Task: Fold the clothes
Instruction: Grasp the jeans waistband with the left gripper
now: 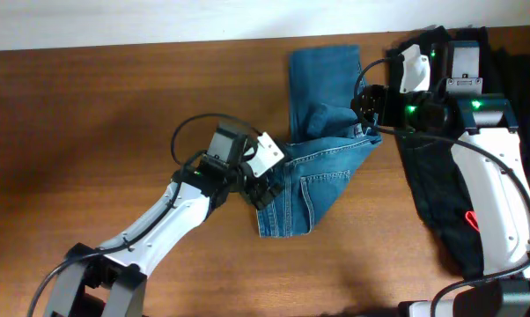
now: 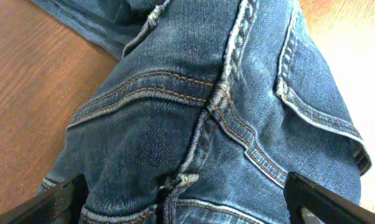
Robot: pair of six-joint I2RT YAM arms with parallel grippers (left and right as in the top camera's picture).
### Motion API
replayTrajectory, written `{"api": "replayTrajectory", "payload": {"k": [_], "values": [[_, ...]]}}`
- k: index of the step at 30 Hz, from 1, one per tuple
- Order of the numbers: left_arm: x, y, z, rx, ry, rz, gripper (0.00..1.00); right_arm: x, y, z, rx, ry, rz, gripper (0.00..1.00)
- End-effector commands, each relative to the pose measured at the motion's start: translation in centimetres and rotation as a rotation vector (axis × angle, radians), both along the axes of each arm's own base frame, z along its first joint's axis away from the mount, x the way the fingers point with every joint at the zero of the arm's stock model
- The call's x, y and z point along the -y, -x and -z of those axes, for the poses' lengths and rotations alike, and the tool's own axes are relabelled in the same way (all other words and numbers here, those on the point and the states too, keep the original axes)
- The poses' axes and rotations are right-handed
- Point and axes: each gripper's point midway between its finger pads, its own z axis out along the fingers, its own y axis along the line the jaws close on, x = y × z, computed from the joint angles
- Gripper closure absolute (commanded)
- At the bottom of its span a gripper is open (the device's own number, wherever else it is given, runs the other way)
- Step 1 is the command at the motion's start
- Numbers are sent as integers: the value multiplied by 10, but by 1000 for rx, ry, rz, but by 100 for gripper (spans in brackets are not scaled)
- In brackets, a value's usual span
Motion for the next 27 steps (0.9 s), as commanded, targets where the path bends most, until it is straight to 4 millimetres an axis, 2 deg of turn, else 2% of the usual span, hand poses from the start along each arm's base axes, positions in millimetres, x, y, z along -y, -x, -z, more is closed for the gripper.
{"api": "replayTrajectory", "payload": {"k": [1,2,3,5,9,12,15,17,18,20,22,24,27], "values": [[3,-2,-1,8,-6,12,1,-1,0,0,1,8,-4,5],[3,-2,-1,8,-7,12,11,-1,0,0,1,8,-3,5],[2,-3,-1,9,-7,11,62,-1,0,0,1,8,-4,5],[2,-3,-1,10,-7,10,97,-1,0,0,1,8,-3,5],[3,-4,-2,17,-6,8,99,-1,0,0,1,8,-3,5],[3,-12,-14,56,-4,-6,100,-1,0,0,1,9,-3,5],[-5,-27,-53,159,-18,-62,100,-1,0,0,2,9,-3,5],[-26,-44,-91,278,-83,-174,100,-1,0,0,4,9,-3,5],[-44,-56,-116,371,-138,-252,100,-1,-1,0,6,9,-3,5],[-71,-71,-159,535,-243,-306,100,-1,0,0,5,9,-3,5],[-106,-94,-205,710,-356,-370,100,-1,0,0,5,9,-3,5],[-129,-107,-223,789,-407,-398,100,-1,0,0,4,9,-3,5],[-165,-118,-235,840,-478,-444,100,-1,0,0,4,8,-3,5]]}}
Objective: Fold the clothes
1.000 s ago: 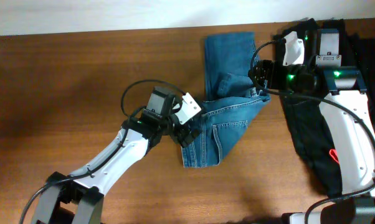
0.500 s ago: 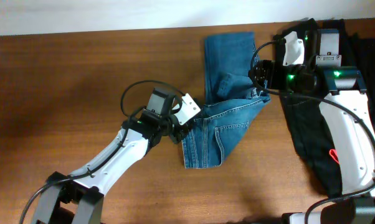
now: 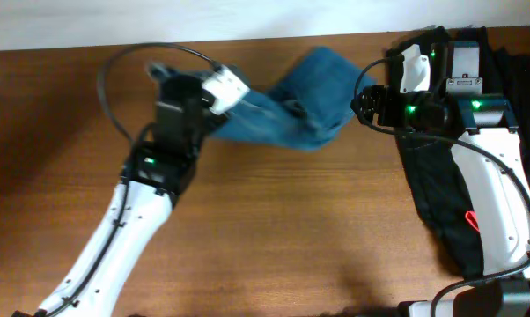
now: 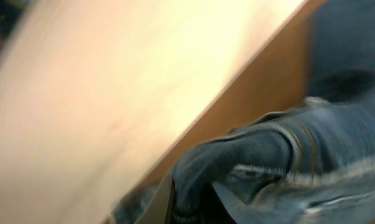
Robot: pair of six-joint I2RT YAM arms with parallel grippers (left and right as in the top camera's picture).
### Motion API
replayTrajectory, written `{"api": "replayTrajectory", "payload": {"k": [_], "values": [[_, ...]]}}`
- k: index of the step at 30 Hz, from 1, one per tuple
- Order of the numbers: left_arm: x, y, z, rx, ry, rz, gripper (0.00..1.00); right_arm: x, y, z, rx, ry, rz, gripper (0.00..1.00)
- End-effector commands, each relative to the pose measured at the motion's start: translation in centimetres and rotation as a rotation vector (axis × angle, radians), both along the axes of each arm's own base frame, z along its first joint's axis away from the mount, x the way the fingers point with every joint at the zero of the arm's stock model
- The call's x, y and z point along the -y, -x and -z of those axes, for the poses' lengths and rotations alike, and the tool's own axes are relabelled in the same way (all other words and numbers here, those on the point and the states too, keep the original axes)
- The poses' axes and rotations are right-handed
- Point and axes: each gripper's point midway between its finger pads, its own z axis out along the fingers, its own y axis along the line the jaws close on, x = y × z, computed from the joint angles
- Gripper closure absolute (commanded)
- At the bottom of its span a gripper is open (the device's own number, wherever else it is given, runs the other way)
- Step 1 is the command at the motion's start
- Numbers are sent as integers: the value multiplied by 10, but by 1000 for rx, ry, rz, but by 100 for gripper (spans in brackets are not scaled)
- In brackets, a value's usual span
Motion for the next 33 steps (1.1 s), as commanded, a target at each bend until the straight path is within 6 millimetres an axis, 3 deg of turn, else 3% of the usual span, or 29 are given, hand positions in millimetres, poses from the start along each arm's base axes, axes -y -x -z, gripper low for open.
{"api": "replayTrajectory", "payload": {"k": [1,2,3,4,5,8,10,12,15,17,19,20,21,26,33], "values": [[-58,-9,-36,100,-140,-127,100,-1,0,0,3,8,-4,5],[-61,-9,-35,97,-141,-133,100,-1,0,0,2,8,-4,5],[-66,-8,-29,73,-149,-140,85,-1,0,0,3,8,-4,5],[-67,-5,-19,28,-156,-140,47,-1,0,0,2,8,-4,5],[-67,-1,-9,-12,-166,-137,27,-1,0,0,2,8,-4,5],[-71,18,27,-177,-200,-131,28,-1,0,0,1,8,-4,5],[-76,34,50,-291,-230,-126,21,-1,0,0,2,8,-4,5],[-77,40,56,-327,-228,-132,19,-1,0,0,3,8,-4,5],[-71,40,57,-329,-175,-122,19,-1,1,0,0,8,-4,5],[-63,39,57,-328,-151,-86,25,-1,0,0,1,8,-4,5],[-56,38,56,-320,-127,-54,46,-1,1,0,0,8,-4,5],[-52,36,54,-310,-109,-36,67,-1,1,0,0,8,-4,5],[-50,32,52,-296,-83,-41,77,-1,1,1,-1,8,-4,5],[-47,18,68,-314,7,-96,77,-1,4,3,-18,8,-5,5],[-54,-1,154,-499,92,-225,77,-1,9,6,-38,18,-19,5]]}}
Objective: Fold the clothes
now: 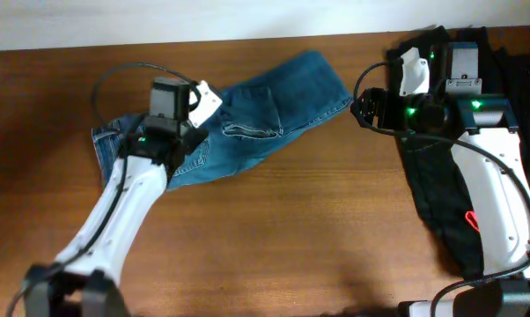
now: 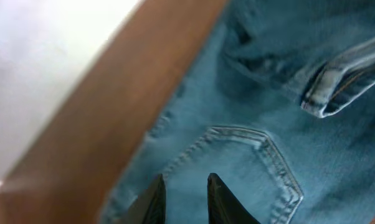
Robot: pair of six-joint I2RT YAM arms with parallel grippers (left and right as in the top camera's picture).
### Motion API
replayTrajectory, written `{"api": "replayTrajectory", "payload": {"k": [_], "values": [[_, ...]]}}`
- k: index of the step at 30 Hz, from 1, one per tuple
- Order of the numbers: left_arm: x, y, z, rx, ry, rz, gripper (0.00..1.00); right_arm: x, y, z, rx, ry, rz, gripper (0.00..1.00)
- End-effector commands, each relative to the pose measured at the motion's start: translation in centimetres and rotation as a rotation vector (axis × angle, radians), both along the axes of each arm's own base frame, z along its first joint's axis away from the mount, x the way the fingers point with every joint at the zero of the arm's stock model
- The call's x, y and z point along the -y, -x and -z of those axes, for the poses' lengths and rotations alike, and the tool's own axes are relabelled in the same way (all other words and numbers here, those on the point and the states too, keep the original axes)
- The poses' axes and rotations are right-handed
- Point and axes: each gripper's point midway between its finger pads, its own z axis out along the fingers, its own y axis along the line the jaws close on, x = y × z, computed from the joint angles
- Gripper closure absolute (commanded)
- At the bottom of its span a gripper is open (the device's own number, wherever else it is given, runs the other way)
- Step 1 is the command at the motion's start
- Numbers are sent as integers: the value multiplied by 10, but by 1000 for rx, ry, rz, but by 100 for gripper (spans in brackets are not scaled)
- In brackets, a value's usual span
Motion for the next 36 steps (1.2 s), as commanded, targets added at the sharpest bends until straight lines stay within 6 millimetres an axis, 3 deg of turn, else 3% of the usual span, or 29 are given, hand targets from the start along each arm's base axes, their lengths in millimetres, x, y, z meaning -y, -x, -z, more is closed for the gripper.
{"api": "replayTrajectory", "payload": {"k": [1,2,6,11,12,13,18,21,24,29,33,36], "values": [[-14,-10,36,-69,96,-145,77,-1,3,2,-8,14,-14,5],[-27,-10,54,-109,141,-243,77,-1,4,3,-13,14,-16,4],[-51,11,92,-247,205,-451,75,0,6,4,-19,23,-17,5],[-48,66,150,-558,223,-556,71,-4,11,7,-13,67,-97,4],[-49,73,156,-588,217,-575,71,-6,12,8,-11,76,-115,4],[-51,91,170,-673,191,-619,75,-14,14,10,4,106,-187,4],[-55,125,185,-807,149,-732,84,-51,12,29,58,215,-453,1],[-63,126,184,-797,116,-746,84,-84,2,50,121,281,-653,1],[-65,123,185,-783,116,-750,84,-130,-10,80,193,326,-840,1],[-64,120,185,-772,122,-746,84,-197,-26,116,300,341,-968,1],[-64,119,185,-767,125,-745,84,-220,-34,146,319,406,-990,1],[-64,117,185,-761,127,-744,84,-226,-33,167,302,429,-1016,1]]}}
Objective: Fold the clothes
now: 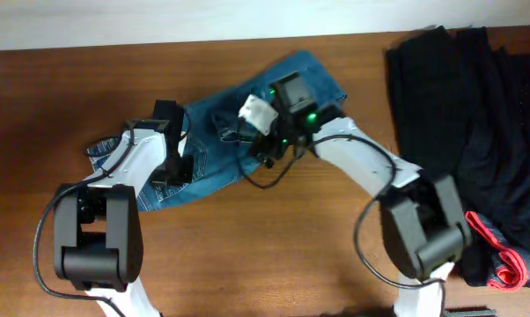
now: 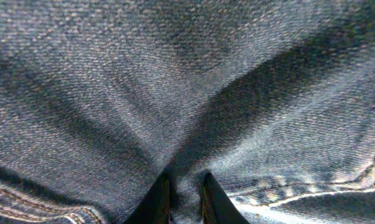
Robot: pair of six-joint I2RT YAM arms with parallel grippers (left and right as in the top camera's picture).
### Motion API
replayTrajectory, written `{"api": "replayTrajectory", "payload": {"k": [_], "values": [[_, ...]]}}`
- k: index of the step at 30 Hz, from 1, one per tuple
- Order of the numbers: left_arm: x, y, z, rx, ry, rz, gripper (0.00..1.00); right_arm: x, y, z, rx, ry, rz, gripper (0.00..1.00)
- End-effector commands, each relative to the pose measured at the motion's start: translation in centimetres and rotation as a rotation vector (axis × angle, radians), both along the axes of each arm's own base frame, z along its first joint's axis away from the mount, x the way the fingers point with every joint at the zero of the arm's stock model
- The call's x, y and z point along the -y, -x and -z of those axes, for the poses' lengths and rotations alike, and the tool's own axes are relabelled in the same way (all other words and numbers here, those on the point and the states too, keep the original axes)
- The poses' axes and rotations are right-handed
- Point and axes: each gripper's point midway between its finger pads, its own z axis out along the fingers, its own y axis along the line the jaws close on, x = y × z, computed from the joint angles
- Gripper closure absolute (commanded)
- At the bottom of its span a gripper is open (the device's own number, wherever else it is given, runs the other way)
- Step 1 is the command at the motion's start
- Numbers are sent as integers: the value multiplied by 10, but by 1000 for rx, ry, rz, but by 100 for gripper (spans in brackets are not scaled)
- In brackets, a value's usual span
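Blue jeans (image 1: 210,114) lie spread slantwise across the back of the wooden table, from the left edge near my left arm up to the right. My left gripper (image 1: 172,172) is down on their lower left part. In the left wrist view denim (image 2: 187,74) fills the frame, and the left gripper (image 2: 184,182) is shut on a small pinched ridge of it. My right arm reaches left over the jeans, with my right gripper (image 1: 258,151) at their middle. Its fingers are too small and dark to read.
A pile of black clothes (image 1: 459,106) covers the right end of the table, with a red item (image 1: 503,257) at its front. Bare brown table (image 1: 274,255) lies in front of the jeans. A white wall strip runs along the back.
My right arm has moved from beside the black pile to the middle of the jeans. My left gripper has shifted from the jeans' upper left part to their lower left part and pinches denim.
The jeans lay folded mid-table, my left gripper open over the seat and my right one at their right corner. Then my left gripper held them raised toward the back left. Then they lay spread out there. Now both grippers are on them.
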Motion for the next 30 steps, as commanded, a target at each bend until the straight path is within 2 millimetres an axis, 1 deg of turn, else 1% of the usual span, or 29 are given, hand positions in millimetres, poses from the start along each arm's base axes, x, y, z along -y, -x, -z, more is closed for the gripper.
{"api": "replayTrajectory", "payload": {"k": [1,2,3,6,7,10,11,12,13,14,16,17,18,19,21,22,23,25,27,28,30], "values": [[-7,31,35,-132,-22,-30,84,0,-1,25,1,66,-19,1],[-7,31,35,-132,-21,-30,84,-2,-3,32,1,69,-20,1],[-7,31,35,-131,-21,-30,84,-1,-6,35,10,75,-13,1],[-7,31,35,-132,-21,-30,84,2,-26,40,87,103,29,1],[-6,31,35,-133,-14,-30,84,1,-30,39,100,98,32,1],[-5,31,35,-133,-6,-31,84,-2,-35,51,109,92,33,1],[-5,31,35,-133,-6,-31,84,-2,-35,58,99,99,33,11],[-5,31,35,-133,-6,-31,84,1,-36,63,93,109,41,34],[-5,31,35,-134,-7,-31,84,8,-40,64,97,129,83,60],[-5,31,35,-134,-8,-31,84,25,-53,62,105,150,215,96],[-13,30,34,-129,-41,-35,84,66,-75,45,137,187,483,96],[-19,30,34,-126,-65,-38,84,78,-79,38,142,193,549,96],[-30,27,32,-113,-115,-45,84,99,-85,23,142,197,635,96],[-46,23,29,-94,-179,-59,84,115,-88,9,131,192,679,96],[-68,17,26,-65,-246,-90,84,143,-89,-11,108,186,755,96],[-76,15,25,-57,-261,-102,84,152,-89,-18,100,184,782,96],[-90,11,24,-35,-283,-137,84,178,-89,-32,77,177,854,96],[-109,5,23,4,-289,-192,84,210,-84,-48,46,168,947,96],[-133,-3,22,54,-287,-264,84,243,-77,-64,21,164,1031,96],[-140,-5,21,71,-288,-286,84,255,-75,-70,16,163,1058,96],[-164,-14,16,119,-291,-352,84,290,-62,-88,5,153,1144,96]]}}
